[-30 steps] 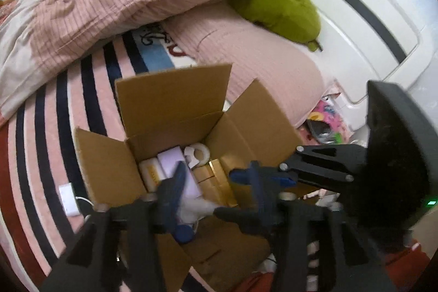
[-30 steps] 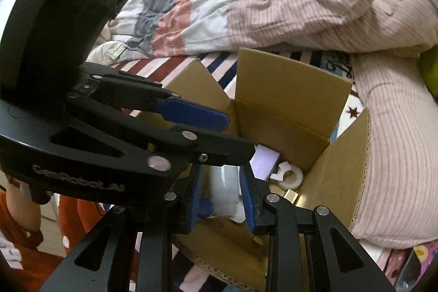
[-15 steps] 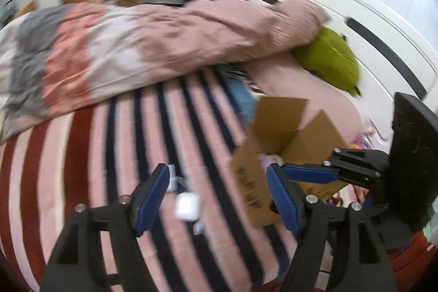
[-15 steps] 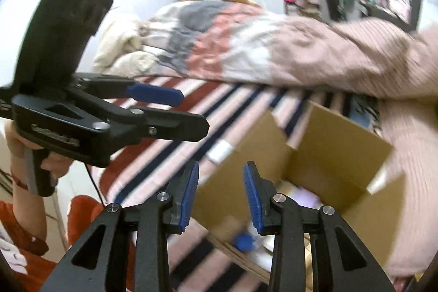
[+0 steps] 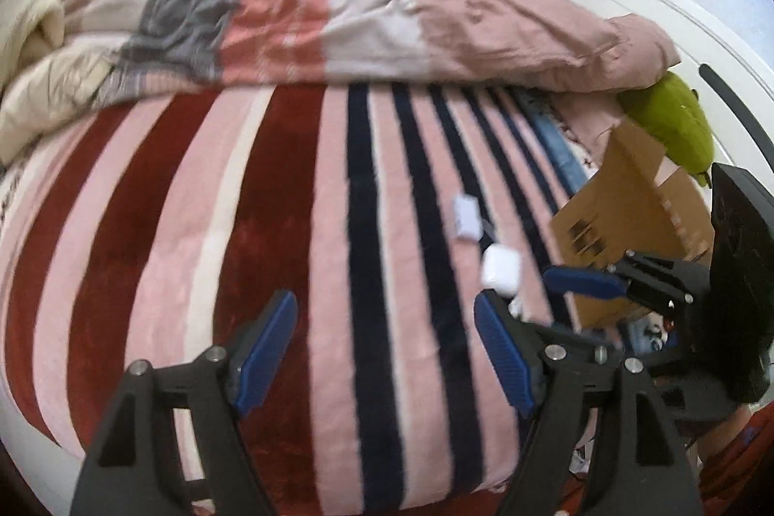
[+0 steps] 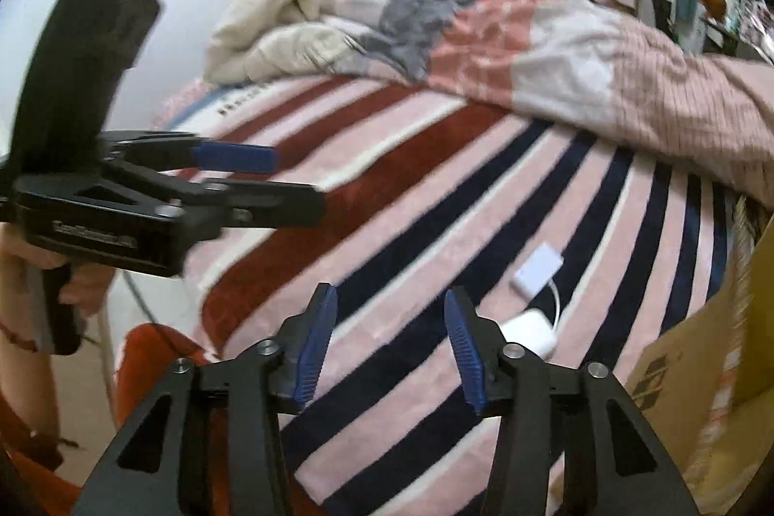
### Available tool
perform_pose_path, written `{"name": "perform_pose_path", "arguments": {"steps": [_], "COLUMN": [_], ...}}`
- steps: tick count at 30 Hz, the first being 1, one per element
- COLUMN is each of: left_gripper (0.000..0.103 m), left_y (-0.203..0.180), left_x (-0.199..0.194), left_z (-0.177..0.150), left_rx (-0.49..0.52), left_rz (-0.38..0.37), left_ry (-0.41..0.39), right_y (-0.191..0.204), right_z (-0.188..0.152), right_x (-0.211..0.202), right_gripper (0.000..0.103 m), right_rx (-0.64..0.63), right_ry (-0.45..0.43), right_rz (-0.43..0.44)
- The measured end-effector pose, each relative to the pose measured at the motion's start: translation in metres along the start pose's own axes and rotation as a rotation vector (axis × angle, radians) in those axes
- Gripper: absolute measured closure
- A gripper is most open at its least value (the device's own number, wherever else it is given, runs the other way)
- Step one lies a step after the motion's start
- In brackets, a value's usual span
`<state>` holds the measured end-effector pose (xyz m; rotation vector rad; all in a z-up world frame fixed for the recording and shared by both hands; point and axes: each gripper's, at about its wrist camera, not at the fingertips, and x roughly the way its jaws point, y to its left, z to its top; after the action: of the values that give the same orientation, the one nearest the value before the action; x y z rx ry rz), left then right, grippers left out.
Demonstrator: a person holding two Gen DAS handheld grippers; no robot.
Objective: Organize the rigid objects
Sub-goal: 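Grasp the white earbuds case with the right tool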
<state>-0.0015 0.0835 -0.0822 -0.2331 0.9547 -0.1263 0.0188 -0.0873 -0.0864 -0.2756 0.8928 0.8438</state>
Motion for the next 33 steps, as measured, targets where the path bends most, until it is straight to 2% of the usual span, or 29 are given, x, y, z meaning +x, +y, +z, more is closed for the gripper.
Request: {"name": "perform_pose_path", "arguments": {"steps": [3,5,8,13,15,17,21,26,28,33], "left_gripper": [0.030,0.030,0.030,0.030,0.030,0.030,0.030,0.030,0.030,0.030], "left_y": [0.014,0.020,0.024,0.028,0.030,0.031,0.030,0.025,0.024,0.023], "left_x": [0.014,0.019,0.029,0.035,0.037,0.039,0.040,0.036,0.035,0.034], "left_z": [-0.012,-0.016,-0.018,-0.016,-0.014,-0.014,-0.015,-0.015,-0.016,-0.018], "left_rx": [-0.017,-0.026,-0.028,-0.032,-0.035,-0.040,-0.043,-0.032,-0.030,-0.039], "left_rz": [-0.021,-0.037,-0.046,-0.064,-0.064,-0.060,-0.051,-0.051,-0.047,-0.040], "left_ry": [0.022,0.029,0.040,0.048,0.050,0.055,0.061,0.055,0.055,0.061], "right_y": [-0.013,-0.021,-0.040,-0.068,-0.075,-0.080,-0.074,-0.050,-0.041,-0.029], "right_z": [-0.011,-0.017,-0.025,-0.032,-0.033,-0.034,-0.035,-0.033,-0.033,-0.038], "right_x": [0.019,0.028,0.039,0.056,0.059,0.065,0.071,0.072,0.076,0.087], "right_gripper": [0.060,0.059,0.053,0.052,0.049,0.048,0.046,0.046,0.046,0.046], "right_rx": [0.066,0.110,0.187,0.274,0.287,0.292,0.275,0.186,0.149,0.098], "right_ry": [0.022,0.006,-0.009,-0.015,-0.042,-0.028,-0.027,-0.049,-0.037,0.001], "right_rz": [-0.079,-0.136,-0.228,-0.297,-0.301,-0.295,-0.236,-0.113,-0.088,-0.113]}}
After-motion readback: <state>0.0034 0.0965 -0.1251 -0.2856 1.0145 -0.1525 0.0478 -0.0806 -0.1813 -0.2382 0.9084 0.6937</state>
